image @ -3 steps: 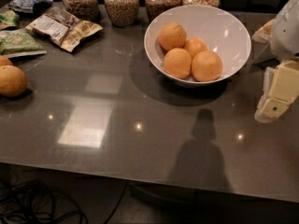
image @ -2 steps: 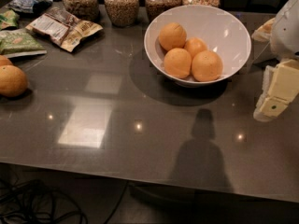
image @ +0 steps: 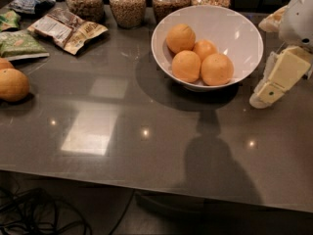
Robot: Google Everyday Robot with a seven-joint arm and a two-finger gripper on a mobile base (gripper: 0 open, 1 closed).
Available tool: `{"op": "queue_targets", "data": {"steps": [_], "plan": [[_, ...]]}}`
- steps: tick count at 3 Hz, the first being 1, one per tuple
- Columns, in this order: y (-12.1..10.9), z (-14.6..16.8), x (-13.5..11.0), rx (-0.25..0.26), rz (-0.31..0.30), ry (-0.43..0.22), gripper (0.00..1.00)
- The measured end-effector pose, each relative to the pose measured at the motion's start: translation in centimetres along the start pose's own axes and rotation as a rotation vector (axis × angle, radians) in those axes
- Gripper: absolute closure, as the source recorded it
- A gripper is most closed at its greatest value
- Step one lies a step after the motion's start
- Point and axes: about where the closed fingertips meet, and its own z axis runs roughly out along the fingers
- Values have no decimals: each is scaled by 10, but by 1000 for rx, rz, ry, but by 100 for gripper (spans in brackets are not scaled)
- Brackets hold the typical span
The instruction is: Pick orange from white bowl
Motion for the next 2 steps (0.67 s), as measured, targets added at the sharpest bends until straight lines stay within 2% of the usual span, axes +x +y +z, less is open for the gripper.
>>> {"op": "queue_targets", "data": {"steps": [1,2], "plan": [[-29,11,-24,-10,110,-136,0],[-54,25,-39,-31,256,-184,0]]}}
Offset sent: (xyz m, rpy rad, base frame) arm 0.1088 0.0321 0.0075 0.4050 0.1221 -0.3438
